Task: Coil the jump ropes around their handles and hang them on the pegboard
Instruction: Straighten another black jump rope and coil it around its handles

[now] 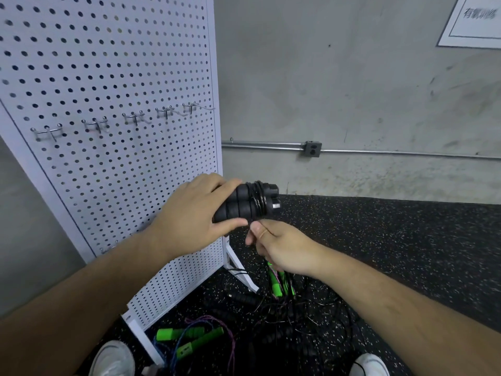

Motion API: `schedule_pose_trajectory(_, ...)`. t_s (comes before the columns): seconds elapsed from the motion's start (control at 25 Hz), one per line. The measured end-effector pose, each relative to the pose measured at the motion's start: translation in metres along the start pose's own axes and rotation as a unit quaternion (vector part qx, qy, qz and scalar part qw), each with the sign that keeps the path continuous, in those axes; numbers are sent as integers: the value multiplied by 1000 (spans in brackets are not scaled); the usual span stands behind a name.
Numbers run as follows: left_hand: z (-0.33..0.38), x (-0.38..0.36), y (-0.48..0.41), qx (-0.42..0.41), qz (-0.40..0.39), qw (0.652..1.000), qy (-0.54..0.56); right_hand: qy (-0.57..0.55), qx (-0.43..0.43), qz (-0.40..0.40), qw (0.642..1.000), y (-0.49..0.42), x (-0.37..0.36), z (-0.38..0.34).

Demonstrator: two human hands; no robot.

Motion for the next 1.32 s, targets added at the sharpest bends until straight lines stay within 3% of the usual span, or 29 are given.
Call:
schedule_pose_trajectory(0.12, -14, -3, -5, 28, 12, 999, -9, 44, 17, 30, 998, 6, -2, -19)
schedule_pose_trajectory(0.32, -33, -11, -4, 60, -16, 997, -33, 121, 40, 10, 992, 22, 5, -36)
schedule_pose_trajectory(0.44, -34, -15, -4, 67, -45, 997, -18, 222, 94, 63, 968, 23, 16, -50)
schedule_pose_trajectory(0.64, -23, -22, -4, 33, -77, 996, -21, 323, 159, 109, 927, 22, 29, -55)
schedule_pose_trajectory(0.84, -19, -27, -1, -4, -79, 997, 0, 318, 192, 103, 923, 21, 40, -59)
schedule_pose_trajectory(1.0, 2, -25, 6, -65, -92, 991, 67, 344, 234, 132, 900, 9, 62, -54)
schedule_pose_trajectory(1.12, 27, -17, 11, -97, -86, 985, 118, 289, 221, 129, 923, -4, 81, -36)
schedule_pose_trajectory(1.32, 42, 4, 13, -46, -92, 971, 217, 42, 154, 74, 984, -15, 81, -6)
Point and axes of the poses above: each hand's wrist, its own y-axis away from the middle knuckle, its own x-axis out of the back of the hand, z = x × y, the point moved 2 cm from there along -y, towards the middle knuckle, and after that the axes turned 9 degrees about z, right-handed, at the moved point
